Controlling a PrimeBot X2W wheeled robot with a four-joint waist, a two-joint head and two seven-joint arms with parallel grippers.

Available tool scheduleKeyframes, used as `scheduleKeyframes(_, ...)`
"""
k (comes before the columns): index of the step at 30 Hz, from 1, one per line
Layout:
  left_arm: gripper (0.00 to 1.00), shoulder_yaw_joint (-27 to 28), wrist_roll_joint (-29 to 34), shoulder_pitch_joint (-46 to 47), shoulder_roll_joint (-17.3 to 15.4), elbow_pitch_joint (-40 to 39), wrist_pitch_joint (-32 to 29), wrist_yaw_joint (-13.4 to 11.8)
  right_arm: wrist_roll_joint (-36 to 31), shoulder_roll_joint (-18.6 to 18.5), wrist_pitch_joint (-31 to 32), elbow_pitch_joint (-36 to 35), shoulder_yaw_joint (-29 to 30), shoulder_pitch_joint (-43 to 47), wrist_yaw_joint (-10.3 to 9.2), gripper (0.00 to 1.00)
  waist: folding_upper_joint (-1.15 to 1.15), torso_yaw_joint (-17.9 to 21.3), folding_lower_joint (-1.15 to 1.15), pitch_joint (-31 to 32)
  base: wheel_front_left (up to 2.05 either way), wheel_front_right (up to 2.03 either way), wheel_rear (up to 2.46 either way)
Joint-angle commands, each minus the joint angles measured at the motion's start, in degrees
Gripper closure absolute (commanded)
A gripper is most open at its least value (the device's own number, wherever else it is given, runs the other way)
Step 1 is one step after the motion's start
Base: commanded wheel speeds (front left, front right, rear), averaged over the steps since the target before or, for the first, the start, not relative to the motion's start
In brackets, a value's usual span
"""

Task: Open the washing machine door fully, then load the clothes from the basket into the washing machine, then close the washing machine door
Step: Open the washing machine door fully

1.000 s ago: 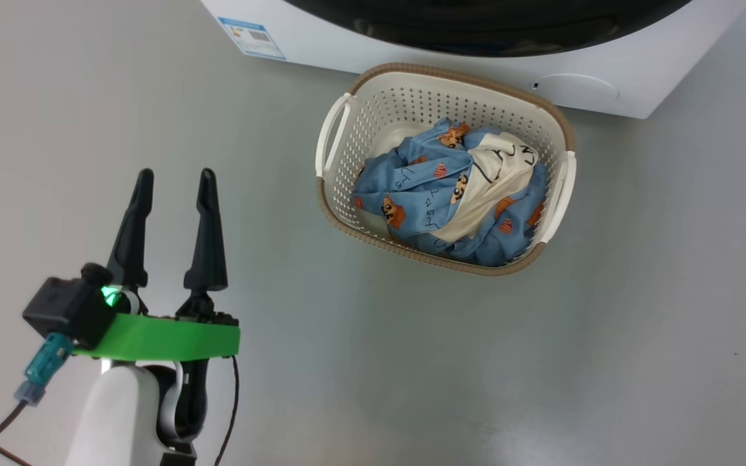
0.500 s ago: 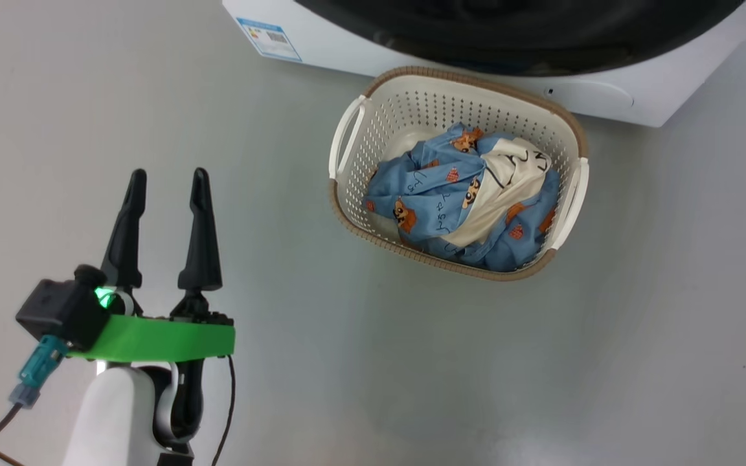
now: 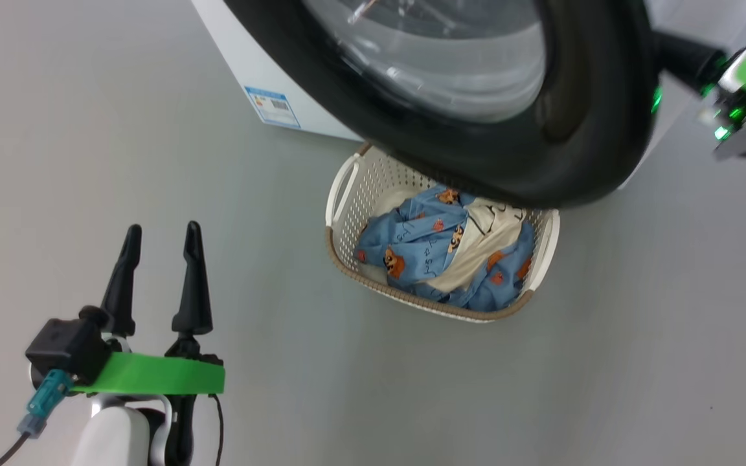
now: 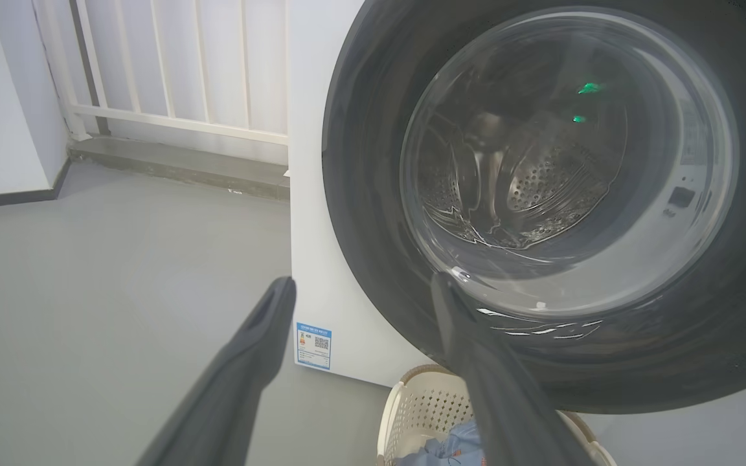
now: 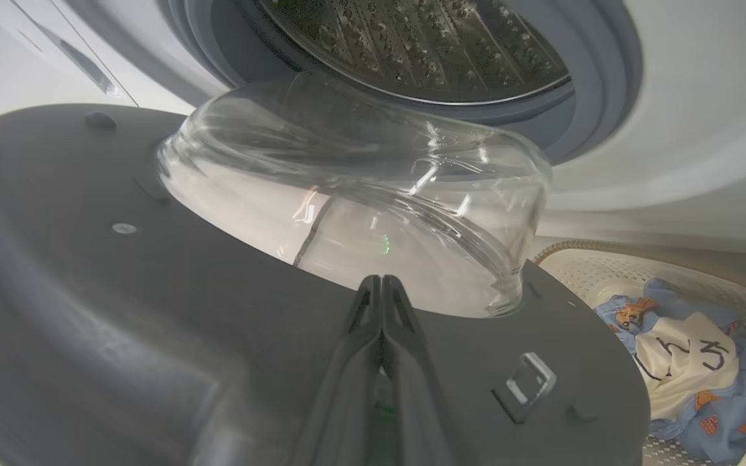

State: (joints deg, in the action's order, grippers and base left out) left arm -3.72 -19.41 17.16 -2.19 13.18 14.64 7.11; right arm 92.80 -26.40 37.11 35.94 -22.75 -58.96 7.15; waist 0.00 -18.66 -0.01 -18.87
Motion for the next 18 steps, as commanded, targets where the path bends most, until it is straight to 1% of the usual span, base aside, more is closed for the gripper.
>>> scheduleKeyframes(1,0.0,1.9,0.5,-0.7,-2.0,-0.7,0.4,0.3,0.4,1.2,0.9,-2.5,-1.0,2.4,0.34,1.0,0.0,0.3,0.01,2.8,0.0,0.0,0.0)
scheduleKeyframes(7,0.0,2.1,0.4,-2.0,-2.7,1.2,0.4,0.2,1.0,2.0,1.7,-4.9,-1.3,6.6,0.34,1.0,0.0,-0.6,0.01,5.8,0.0,0.0,0.0)
scheduleKeyframes(8,0.0,2.2,0.4,-2.6,-3.0,1.7,0.2,0.0,1.4,2.1,2.1,-5.7,-1.3,8.5,0.34,1.0,0.0,-1.2,0.01,7.1,0.0,0.0,0.0)
scheduleKeyframes(18,0.0,2.6,0.0,-5.8,-4.4,1.2,-1.7,-0.8,3.0,3.3,3.9,-9.0,-1.1,16.4,0.34,1.0,0.0,-4.0,0.01,12.5,0.0,0.0,0.0)
